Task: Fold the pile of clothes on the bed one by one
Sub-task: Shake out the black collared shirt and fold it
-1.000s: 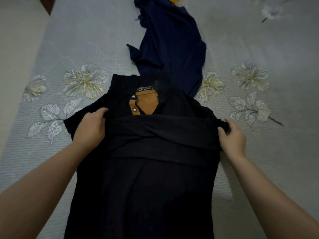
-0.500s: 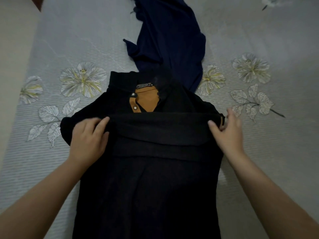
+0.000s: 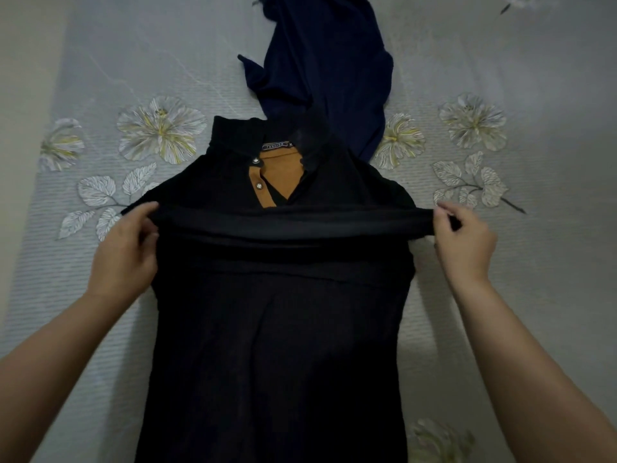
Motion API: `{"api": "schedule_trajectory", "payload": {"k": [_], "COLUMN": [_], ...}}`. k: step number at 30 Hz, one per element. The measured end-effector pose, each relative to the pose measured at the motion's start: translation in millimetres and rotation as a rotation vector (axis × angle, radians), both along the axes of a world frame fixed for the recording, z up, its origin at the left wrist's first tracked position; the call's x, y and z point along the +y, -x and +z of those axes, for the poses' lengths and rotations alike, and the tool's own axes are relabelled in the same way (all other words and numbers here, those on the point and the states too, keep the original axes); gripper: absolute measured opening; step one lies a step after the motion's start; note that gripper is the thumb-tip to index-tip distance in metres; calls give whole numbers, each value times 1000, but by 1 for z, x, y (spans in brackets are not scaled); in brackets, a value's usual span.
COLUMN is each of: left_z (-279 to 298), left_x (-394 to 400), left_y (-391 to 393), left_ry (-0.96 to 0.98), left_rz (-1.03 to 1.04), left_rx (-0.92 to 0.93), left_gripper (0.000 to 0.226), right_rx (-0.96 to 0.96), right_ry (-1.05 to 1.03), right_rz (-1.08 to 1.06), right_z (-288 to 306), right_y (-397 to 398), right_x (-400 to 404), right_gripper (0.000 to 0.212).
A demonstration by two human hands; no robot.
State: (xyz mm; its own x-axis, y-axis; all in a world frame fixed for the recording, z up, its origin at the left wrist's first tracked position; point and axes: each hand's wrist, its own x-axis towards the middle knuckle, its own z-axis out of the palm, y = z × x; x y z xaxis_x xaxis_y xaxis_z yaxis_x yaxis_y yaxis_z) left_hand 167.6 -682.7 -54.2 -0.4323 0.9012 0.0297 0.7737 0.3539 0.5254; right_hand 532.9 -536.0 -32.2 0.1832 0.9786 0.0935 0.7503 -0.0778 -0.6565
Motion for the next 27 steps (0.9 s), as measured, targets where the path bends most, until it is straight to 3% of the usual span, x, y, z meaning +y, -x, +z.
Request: {"api": "schedule_trajectory", "payload": {"k": [2, 4, 5, 7, 11, 16, 18, 21, 23, 27], "left_z": [8, 7, 4, 1, -3, -15, -15, -17, -21, -23], "left_x": [-8, -15, -18, -17, 2, 13, 16, 20, 19, 22], "left_y": [4, 2, 1, -5, -17, -18, -14, -13, -12, -10], "left_ry": [97, 400, 553, 644, 280, 305, 248, 251, 323, 207], "left_rz": [-181, -375, -405, -326, -256, -232, -225, -214, -188, -126], "left_rx": [-54, -52, -30, 48, 271, 332, 355, 397, 386, 346], "left_gripper": [43, 49, 54, 56, 41, 18, 25, 18, 21, 8], "right_rx": [87, -41, -116, -153, 8, 85, 103, 140, 204, 349], "right_ry": [177, 345, 416, 499, 419, 299, 222, 165, 202, 374], "right_rz": [-83, -99, -86, -74, -9, -21, -26, -37, -90, -138], "right_z": [4, -2, -8, -15, -27, -38, -35, -31, -32, -42], "right_y": [-6, -9, -9, -4, 4, 1, 1, 2, 3, 8], "right_x": [17, 21, 18, 4, -18, -35, -31, -21, -16, -14], "right_gripper": [28, 32, 35, 47, 59, 46, 38, 33, 33, 36]}}
